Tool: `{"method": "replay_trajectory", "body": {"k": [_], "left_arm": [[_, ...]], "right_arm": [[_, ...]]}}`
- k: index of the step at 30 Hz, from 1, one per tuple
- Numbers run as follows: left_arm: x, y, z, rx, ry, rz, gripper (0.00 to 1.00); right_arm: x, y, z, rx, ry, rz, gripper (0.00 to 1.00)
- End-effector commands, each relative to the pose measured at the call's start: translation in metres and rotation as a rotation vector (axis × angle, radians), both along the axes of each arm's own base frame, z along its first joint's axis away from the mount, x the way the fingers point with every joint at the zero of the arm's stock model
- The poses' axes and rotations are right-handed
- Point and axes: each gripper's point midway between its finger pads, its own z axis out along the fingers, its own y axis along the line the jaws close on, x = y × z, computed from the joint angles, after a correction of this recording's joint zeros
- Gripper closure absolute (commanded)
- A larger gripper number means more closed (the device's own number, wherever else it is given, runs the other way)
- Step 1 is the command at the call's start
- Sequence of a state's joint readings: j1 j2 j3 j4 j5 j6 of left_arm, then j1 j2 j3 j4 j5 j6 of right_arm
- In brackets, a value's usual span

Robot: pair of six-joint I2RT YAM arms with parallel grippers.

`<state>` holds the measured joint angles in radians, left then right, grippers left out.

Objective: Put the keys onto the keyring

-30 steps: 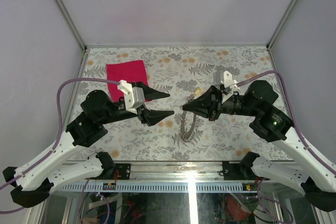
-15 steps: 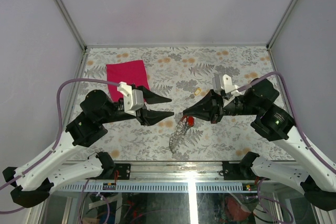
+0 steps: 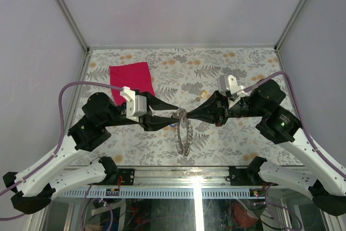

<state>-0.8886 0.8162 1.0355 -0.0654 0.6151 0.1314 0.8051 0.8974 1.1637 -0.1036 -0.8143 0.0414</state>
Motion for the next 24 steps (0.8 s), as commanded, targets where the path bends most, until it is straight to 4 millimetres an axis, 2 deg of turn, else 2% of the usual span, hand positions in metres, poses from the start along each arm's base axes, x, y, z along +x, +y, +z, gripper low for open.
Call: {"method": "replay_trajectory", "body": {"k": [1, 7, 11, 22, 24], "left_arm": [[-0.006, 0.001, 0.023, -0.065, -0.047, -0.026, 0.61], [-0.007, -0.005, 0.023, -0.056, -0.048, -0.054, 0.62], [-0.007, -0.009, 0.02, -0.049, -0.036, -0.073, 0.66], [-0.002, -0.01, 0.022, -0.056, -0.036, -0.05, 0.99], [-0.001, -0.01, 0.021, -0.054, -0.034, -0.043, 1.0]], "right_arm": [[-0.011, -0.003, 0.046, 0.115, -0.096, 0.038, 1.0], [-0.011, -0.001, 0.048, 0.122, -0.088, 0.049, 1.0], [-0.012, 0.0, 0.049, 0.126, -0.087, 0.057, 1.0], [-0.01, 0.0, 0.045, 0.118, -0.081, 0.05, 1.0], [-0.011, -0.001, 0.045, 0.118, -0.085, 0.046, 1.0]]}}
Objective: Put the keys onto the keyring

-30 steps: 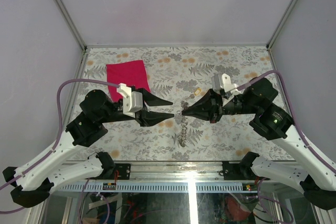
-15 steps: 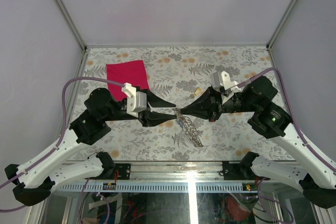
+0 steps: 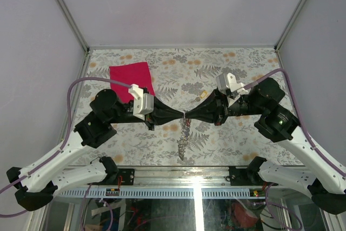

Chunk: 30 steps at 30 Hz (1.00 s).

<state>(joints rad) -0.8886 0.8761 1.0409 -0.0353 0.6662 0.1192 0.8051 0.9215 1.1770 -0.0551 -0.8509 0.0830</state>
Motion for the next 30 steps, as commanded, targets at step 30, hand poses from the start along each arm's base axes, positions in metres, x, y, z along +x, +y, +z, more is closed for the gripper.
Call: {"method": "replay_trajectory", "body": {"k": [30], "left_arm": [[-0.003, 0.01, 0.034, -0.144, 0.019, 0.036, 0.73]], "right_arm": [[0.002, -0.015, 0.037, 0.146, -0.184, -0.092, 1.0]]}}
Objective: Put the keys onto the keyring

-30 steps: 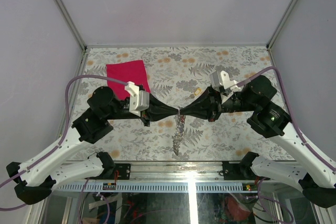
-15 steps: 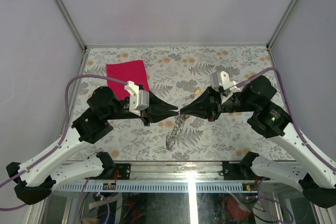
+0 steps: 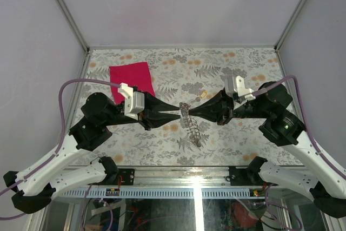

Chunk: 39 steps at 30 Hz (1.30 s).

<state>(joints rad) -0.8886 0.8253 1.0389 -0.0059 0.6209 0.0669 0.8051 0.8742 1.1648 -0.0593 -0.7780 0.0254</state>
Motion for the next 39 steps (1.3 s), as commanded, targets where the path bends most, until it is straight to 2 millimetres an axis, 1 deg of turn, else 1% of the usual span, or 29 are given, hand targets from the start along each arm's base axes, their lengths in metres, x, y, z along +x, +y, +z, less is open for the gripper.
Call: {"method": "replay_trajectory", "body": {"k": [1, 11, 22, 27, 37, 39], "left_arm": [[0.001, -0.002, 0.014, -0.086, 0.016, -0.002, 0.73], [0.0, -0.01, 0.017, -0.126, 0.052, -0.038, 0.72], [0.002, -0.014, 0.012, -0.112, 0.063, -0.047, 0.71], [0.003, -0.015, 0.011, -0.114, 0.071, -0.047, 0.75], [0.0, -0.019, 0.011, -0.114, 0.075, -0.078, 0.78], [0.0, -0.019, 0.01, -0.112, 0.078, -0.079, 0.8]], "right_arm": [[-0.004, -0.006, 0.029, 0.114, -0.116, -0.012, 1.0], [0.0, -0.004, 0.026, 0.117, -0.112, -0.025, 1.0], [0.003, -0.002, 0.027, 0.123, -0.111, -0.036, 1.0], [0.003, 0.0, 0.025, 0.121, -0.104, -0.024, 1.0], [0.003, 0.001, 0.025, 0.123, -0.095, -0.017, 1.0], [0.003, 0.002, 0.025, 0.122, -0.09, -0.017, 1.0]]}}
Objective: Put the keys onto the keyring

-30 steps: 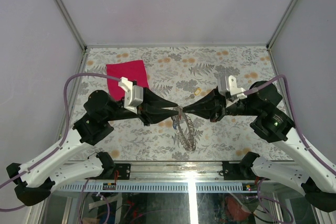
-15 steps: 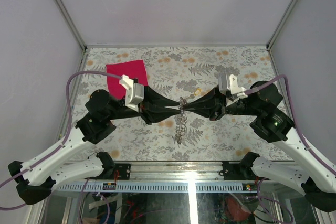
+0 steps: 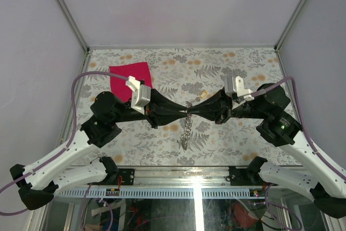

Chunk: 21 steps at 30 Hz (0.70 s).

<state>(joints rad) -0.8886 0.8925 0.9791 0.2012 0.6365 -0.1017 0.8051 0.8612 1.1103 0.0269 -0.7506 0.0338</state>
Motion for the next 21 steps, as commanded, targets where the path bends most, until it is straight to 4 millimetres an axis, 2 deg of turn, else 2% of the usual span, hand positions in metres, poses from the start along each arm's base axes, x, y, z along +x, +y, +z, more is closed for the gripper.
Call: {"method": "replay_trajectory", "body": {"k": [1, 5, 7, 12, 14, 18, 21], "left_arm": [[-0.005, 0.0, 0.012, -0.049, -0.034, -0.026, 0.81], [-0.006, -0.001, 0.012, -0.049, -0.032, -0.034, 0.91], [-0.006, -0.001, 0.012, -0.046, -0.028, -0.038, 0.99], [-0.002, -0.003, 0.009, -0.023, 0.012, -0.02, 1.0], [0.005, -0.003, 0.005, 0.005, 0.037, 0.013, 1.0], [0.024, -0.004, -0.008, 0.07, 0.106, 0.111, 1.0], [0.039, -0.006, -0.022, 0.14, 0.173, 0.184, 1.0]], "right_arm": [[-0.004, 0.0, 0.026, 0.085, -0.072, 0.011, 1.0], [-0.003, 0.0, 0.025, 0.085, -0.068, 0.011, 1.0], [-0.003, 0.0, 0.024, 0.085, -0.067, 0.011, 1.0], [-0.002, -0.002, 0.025, 0.091, -0.068, -0.006, 0.99], [0.0, -0.005, 0.026, 0.096, -0.071, -0.031, 0.94], [0.012, -0.012, 0.026, 0.111, -0.075, -0.126, 0.73], [0.026, -0.022, 0.024, 0.129, -0.071, -0.239, 0.66]]}}
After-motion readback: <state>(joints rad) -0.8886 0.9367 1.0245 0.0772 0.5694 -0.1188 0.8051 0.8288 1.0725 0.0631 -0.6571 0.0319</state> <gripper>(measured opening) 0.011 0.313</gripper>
